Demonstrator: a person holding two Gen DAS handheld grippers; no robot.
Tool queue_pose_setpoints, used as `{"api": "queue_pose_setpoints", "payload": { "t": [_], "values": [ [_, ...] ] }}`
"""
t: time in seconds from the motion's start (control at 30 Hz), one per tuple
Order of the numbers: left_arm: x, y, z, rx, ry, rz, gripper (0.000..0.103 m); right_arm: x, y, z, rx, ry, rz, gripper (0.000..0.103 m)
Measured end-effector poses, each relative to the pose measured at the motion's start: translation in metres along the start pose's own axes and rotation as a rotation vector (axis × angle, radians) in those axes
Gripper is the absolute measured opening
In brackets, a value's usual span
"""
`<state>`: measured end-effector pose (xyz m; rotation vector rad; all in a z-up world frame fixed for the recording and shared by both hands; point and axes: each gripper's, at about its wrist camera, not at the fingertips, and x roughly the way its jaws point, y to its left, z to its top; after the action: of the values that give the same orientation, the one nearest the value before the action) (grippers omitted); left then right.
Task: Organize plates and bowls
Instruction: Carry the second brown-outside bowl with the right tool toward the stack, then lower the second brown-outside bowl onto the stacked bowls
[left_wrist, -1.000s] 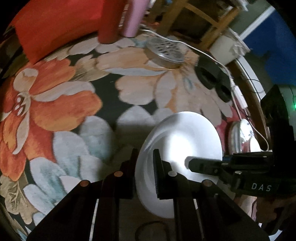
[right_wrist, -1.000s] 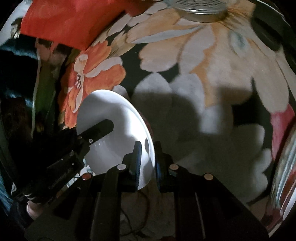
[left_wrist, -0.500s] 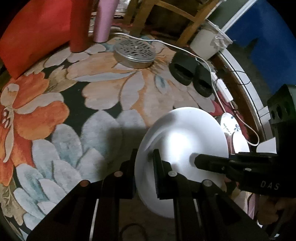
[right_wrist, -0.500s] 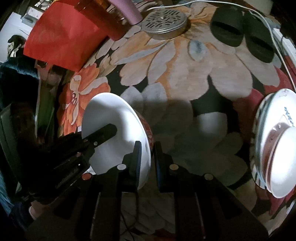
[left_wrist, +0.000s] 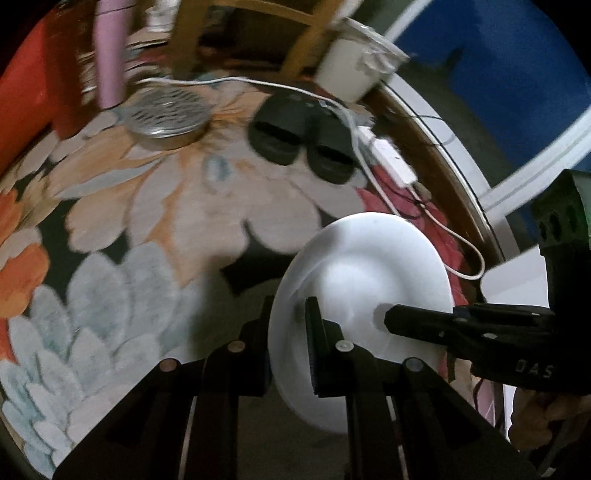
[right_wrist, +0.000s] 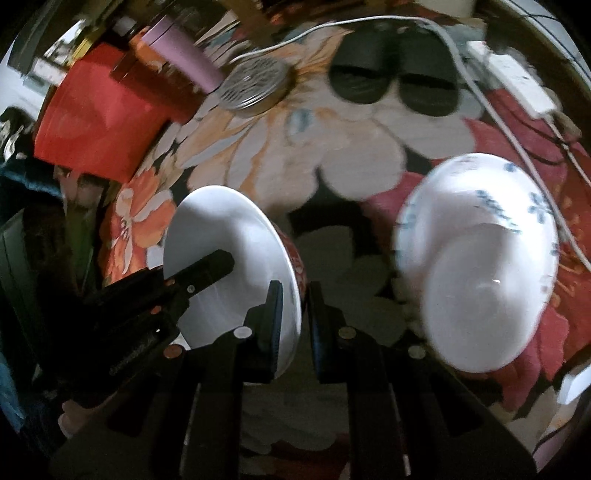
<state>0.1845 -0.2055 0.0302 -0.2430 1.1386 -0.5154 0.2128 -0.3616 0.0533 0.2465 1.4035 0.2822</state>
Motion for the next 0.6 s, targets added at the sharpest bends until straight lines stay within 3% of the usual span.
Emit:
{"api": "queue_pose_setpoints", "payload": {
  "t": [0.3, 0.6],
  "values": [
    [0.037, -0.067, 0.010, 0.089, 0.039, -0.050, 0.013, -0.033, -0.063, -0.011, 0.116, -0.052, -0.048, 0.014],
    [0.068, -0.100, 0.007, 0.130, 0.087, -0.072, 0.013, -0.047, -0.103, -0.018, 0.183, -0.073, -0.085, 0.014]
  ]
}}
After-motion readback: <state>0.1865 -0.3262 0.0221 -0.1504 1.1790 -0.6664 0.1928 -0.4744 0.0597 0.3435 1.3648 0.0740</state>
